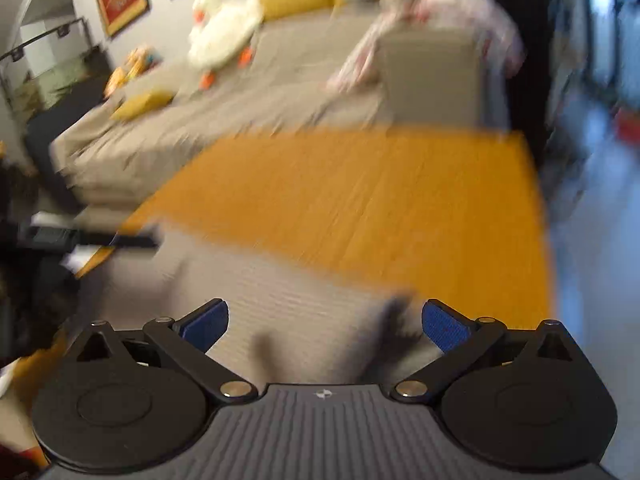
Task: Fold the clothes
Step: 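Slide the folded shirt along the table with both grippers to straighten it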
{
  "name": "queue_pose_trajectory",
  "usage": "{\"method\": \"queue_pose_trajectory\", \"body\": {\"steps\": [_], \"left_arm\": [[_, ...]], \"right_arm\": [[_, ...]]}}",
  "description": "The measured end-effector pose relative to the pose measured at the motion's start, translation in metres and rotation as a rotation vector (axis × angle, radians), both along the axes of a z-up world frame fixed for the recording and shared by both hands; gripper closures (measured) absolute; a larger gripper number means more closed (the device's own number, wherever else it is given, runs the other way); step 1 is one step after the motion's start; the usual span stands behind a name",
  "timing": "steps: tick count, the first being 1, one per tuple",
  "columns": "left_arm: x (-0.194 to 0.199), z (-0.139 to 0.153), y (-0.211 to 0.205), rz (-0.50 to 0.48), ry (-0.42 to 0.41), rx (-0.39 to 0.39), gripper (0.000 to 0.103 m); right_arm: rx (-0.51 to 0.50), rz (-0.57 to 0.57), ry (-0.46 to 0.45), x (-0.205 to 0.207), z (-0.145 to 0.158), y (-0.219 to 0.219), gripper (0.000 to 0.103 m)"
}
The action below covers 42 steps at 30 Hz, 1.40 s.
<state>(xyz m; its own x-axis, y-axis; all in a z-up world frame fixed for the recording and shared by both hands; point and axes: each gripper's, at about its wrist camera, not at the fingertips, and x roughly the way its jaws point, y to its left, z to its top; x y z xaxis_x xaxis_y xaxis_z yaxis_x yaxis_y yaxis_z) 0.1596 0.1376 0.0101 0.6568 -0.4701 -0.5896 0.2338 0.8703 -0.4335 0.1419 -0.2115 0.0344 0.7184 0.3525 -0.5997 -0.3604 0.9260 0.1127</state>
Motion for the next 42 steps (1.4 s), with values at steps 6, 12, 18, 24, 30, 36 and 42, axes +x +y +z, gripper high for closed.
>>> {"method": "queue_pose_trajectory", "body": {"steps": [6, 12, 18, 24, 30, 36, 42], "left_arm": [[-0.009, 0.014, 0.002, 0.047, -0.022, -0.011, 0.008], [-0.074, 0.031, 0.004, -0.056, -0.030, -0.100, 0.003], [-0.093, 0.000, 0.010, -0.047, 0.070, -0.114, 0.003], [-0.037, 0.001, 0.002, -0.033, 0.055, -0.065, 0.002], [0.028, 0.004, -0.017, -0.031, 0.076, -0.062, 0.002], [-0.008, 0.024, -0.034, -0.026, 0.000, 0.048, 0.002], [-0.081, 0.025, -0.050, -0.199, 0.003, 0.051, 0.002]], "right_arm": [[-0.145, -0.084, 0.066, 0.023, -0.048, 0.008, 0.000], [-0.088, -0.106, 0.063, 0.014, -0.049, -0.004, 0.000], [-0.140, -0.098, 0.022, 0.000, -0.050, 0.007, 0.000], [-0.186, -0.078, -0.018, -0.042, -0.048, 0.002, 0.000], [-0.160, 0.020, 0.000, -0.082, -0.038, 0.001, 0.000], [-0.189, 0.035, -0.132, -0.101, -0.011, 0.005, 0.000], [-0.355, -0.025, -0.147, -0.101, -0.044, 0.011, 0.000]]}}
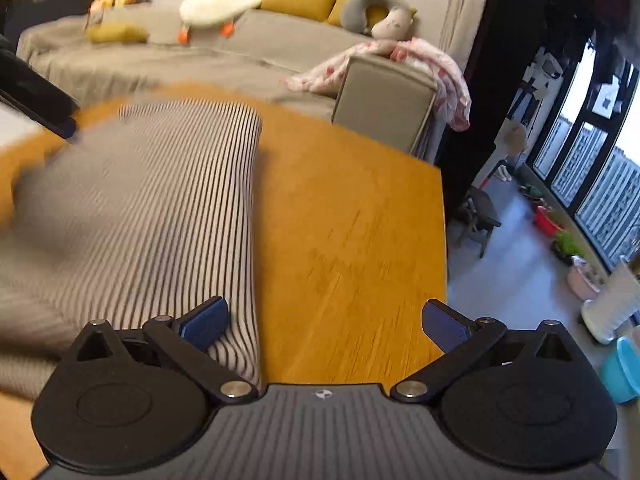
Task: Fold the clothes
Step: 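Slide the folded shirt along the table with both grippers to straighten it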
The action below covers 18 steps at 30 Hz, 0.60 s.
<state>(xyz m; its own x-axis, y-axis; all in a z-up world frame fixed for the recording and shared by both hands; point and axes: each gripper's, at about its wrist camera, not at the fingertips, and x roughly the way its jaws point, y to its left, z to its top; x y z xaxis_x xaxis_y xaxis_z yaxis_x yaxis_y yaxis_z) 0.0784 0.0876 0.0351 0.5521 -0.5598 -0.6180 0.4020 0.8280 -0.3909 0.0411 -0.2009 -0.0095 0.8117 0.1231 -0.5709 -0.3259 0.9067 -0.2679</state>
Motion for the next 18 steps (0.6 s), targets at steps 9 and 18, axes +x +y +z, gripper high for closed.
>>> {"method": "queue_pose_trajectory", "body": {"steps": [9, 18], "left_arm": [[-0.001, -0.026, -0.022, -0.039, -0.037, 0.258, 0.000], [0.005, -0.021, -0.007, 0.065, -0.057, 0.275, 0.000]], "right_arm": [[0.100, -0.088, 0.057, -0.022, 0.000, 0.000, 0.000], [0.286, -0.077, 0.186, -0.027, -0.006, -0.010, 0.000]]}}
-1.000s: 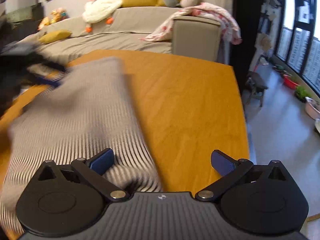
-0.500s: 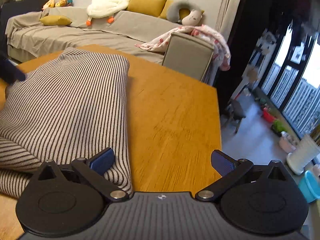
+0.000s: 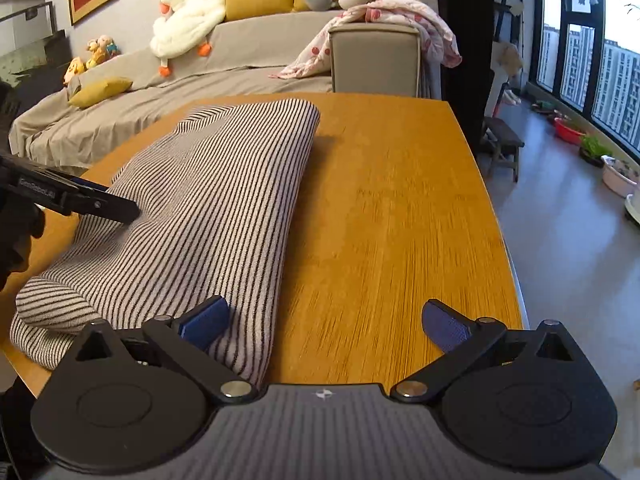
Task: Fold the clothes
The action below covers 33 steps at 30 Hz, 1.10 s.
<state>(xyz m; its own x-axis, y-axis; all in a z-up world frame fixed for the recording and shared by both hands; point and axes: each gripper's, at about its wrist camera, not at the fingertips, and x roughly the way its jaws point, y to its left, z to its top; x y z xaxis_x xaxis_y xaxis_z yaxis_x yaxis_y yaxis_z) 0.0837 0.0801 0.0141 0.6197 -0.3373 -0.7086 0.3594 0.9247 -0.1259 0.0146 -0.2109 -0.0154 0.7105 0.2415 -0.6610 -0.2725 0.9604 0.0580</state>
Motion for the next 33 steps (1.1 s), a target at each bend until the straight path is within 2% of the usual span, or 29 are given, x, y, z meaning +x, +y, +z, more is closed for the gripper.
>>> {"method": "queue_pose_trajectory", "body": {"steps": [2, 5, 7, 10, 11, 13, 16, 17, 19, 21, 23, 25, 30, 31, 32, 33], "left_arm": [[-0.018, 0.007, -0.001, 0.004, -0.050, 0.028, 0.000], [-0.050, 0.023, -0.004, -0.037, -0.113, -0.014, 0.000], [-0.066, 0.023, -0.009, -0.078, -0.114, -0.053, 0.000], [-0.072, 0.006, -0.022, -0.098, -0.069, -0.014, 0.000], [-0.072, -0.001, -0.025, -0.089, -0.048, 0.005, 0.000], [-0.071, -0.009, -0.023, -0.070, -0.022, -0.021, 0.000], [-0.069, -0.011, -0.017, -0.062, -0.016, -0.044, 0.000], [-0.068, -0.011, -0.016, -0.061, -0.016, -0.047, 0.000], [-0.068, -0.013, -0.016, -0.060, -0.019, -0.048, 0.000], [-0.066, -0.015, -0.019, -0.058, -0.019, -0.048, 0.000], [-0.065, -0.015, -0.020, -0.057, -0.019, -0.048, 0.000], [-0.067, -0.016, -0.021, -0.056, -0.021, -0.047, 0.000], [-0.077, -0.009, -0.014, -0.036, -0.049, -0.029, 0.000], [-0.081, -0.006, -0.011, -0.028, -0.068, -0.014, 0.000], [-0.087, -0.002, -0.007, -0.020, -0.090, 0.004, 0.000], [-0.092, 0.002, -0.003, -0.011, -0.111, 0.021, 0.000]], "right_arm": [[-0.003, 0.006, 0.004, -0.001, 0.000, 0.000, 0.000], [-0.012, 0.015, -0.001, -0.003, -0.001, 0.002, 0.000], [-0.012, 0.020, -0.009, -0.004, -0.002, 0.002, 0.000], [-0.030, 0.022, -0.043, -0.009, -0.001, 0.003, 0.000], [-0.059, 0.037, -0.087, -0.015, 0.003, 0.006, 0.000], [-0.124, 0.078, -0.190, -0.028, 0.011, 0.012, 0.000], [-0.101, 0.168, -0.355, -0.049, 0.034, 0.020, 0.000], [-0.074, 0.196, -0.365, -0.052, 0.039, 0.023, 0.003], [-0.037, 0.249, -0.349, -0.052, 0.044, 0.030, 0.018], [-0.038, 0.297, -0.292, -0.048, 0.038, 0.039, 0.037], [-0.075, 0.329, -0.230, -0.043, 0.023, 0.047, 0.041], [-0.089, 0.341, -0.204, -0.040, 0.012, 0.049, 0.041], [-0.139, 0.410, -0.225, -0.045, 0.029, 0.050, 0.036], [-0.146, 0.453, -0.230, -0.051, 0.031, 0.051, 0.033], [-0.156, 0.502, -0.228, -0.057, 0.030, 0.054, 0.024], [-0.167, 0.549, -0.224, -0.064, 0.028, 0.057, 0.019]]}}
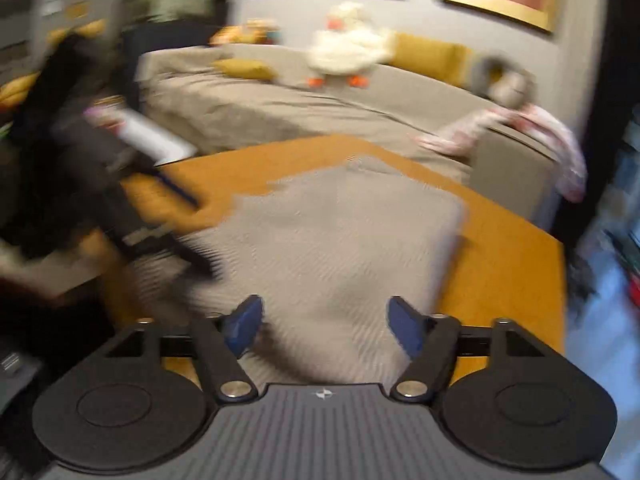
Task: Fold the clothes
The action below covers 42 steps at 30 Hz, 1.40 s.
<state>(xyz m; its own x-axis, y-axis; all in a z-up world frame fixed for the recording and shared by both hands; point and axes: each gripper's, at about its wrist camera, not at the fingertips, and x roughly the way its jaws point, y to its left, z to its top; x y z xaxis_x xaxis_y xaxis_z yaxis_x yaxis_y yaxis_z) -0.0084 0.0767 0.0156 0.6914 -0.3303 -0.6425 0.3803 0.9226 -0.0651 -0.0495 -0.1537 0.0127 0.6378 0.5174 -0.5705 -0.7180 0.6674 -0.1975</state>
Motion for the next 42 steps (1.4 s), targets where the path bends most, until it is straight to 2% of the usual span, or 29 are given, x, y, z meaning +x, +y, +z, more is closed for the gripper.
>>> {"method": "queue_pose_trajectory", "body": {"steps": [2, 5, 7, 9, 13, 16, 18, 21, 23, 25, 27, 29, 31, 34, 38, 40, 41, 42], "left_arm": [[-0.009, 0.005, 0.006, 0.007, -0.026, 0.028, 0.000], [-0.021, 0.010, 0.009, -0.009, -0.043, 0.059, 0.000], [-0.026, 0.014, 0.007, -0.029, -0.053, 0.074, 0.000], [-0.034, 0.016, 0.000, -0.065, -0.070, 0.093, 0.000], [-0.047, 0.015, -0.017, -0.160, -0.104, 0.149, 0.000], [-0.047, 0.003, -0.028, -0.200, -0.097, 0.205, 0.000], [-0.045, -0.005, -0.034, -0.205, -0.084, 0.238, 0.000], [-0.039, -0.014, -0.043, -0.204, -0.083, 0.275, 0.000], [-0.031, -0.019, -0.048, -0.183, -0.091, 0.292, 0.000], [-0.020, -0.020, -0.049, -0.139, -0.092, 0.284, 0.000], [-0.010, -0.014, -0.045, -0.096, -0.076, 0.244, 0.000], [-0.004, -0.004, -0.038, -0.068, -0.070, 0.161, 0.000], [-0.001, 0.002, -0.032, -0.050, -0.068, 0.108, 0.000], [0.002, 0.006, -0.029, -0.045, -0.059, 0.072, 0.000], [0.003, 0.006, -0.027, -0.045, -0.037, 0.045, 0.000], [0.005, 0.006, -0.026, -0.044, -0.023, 0.029, 0.000], [0.005, 0.006, -0.025, -0.046, -0.017, 0.025, 0.000], [0.003, 0.007, -0.022, -0.053, -0.016, 0.022, 0.000]], "right_arm": [[-0.038, 0.063, -0.003, -0.010, -0.006, 0.007, 0.019], [-0.100, 0.085, -0.033, -0.014, -0.021, 0.018, 0.019], [-0.107, 0.066, -0.037, -0.010, -0.023, 0.023, 0.020], [-0.098, 0.042, -0.028, -0.004, -0.022, 0.027, 0.025], [0.048, -0.046, 0.139, 0.021, -0.015, 0.014, 0.030], [0.158, -0.099, 0.261, 0.036, -0.012, -0.003, 0.031], [0.196, -0.116, 0.306, 0.044, -0.013, -0.010, 0.031], [0.204, -0.124, 0.317, 0.051, -0.016, -0.008, 0.031], [0.178, -0.115, 0.288, 0.046, -0.016, -0.007, 0.030], [0.088, -0.090, 0.179, 0.032, -0.016, 0.002, 0.025], [-0.028, -0.048, 0.034, 0.013, -0.015, 0.013, 0.020], [-0.104, -0.003, -0.066, -0.003, -0.016, 0.016, 0.016], [-0.136, 0.003, -0.108, -0.009, -0.019, 0.014, 0.013], [-0.198, -0.002, -0.171, -0.011, -0.028, 0.016, 0.013], [-0.287, 0.039, -0.350, -0.016, -0.041, 0.034, 0.013], [-0.308, 0.055, -0.373, -0.010, -0.044, 0.043, 0.031], [-0.304, 0.054, -0.345, -0.004, -0.043, 0.045, 0.063], [-0.294, 0.050, -0.309, 0.002, -0.041, 0.046, 0.067]]}}
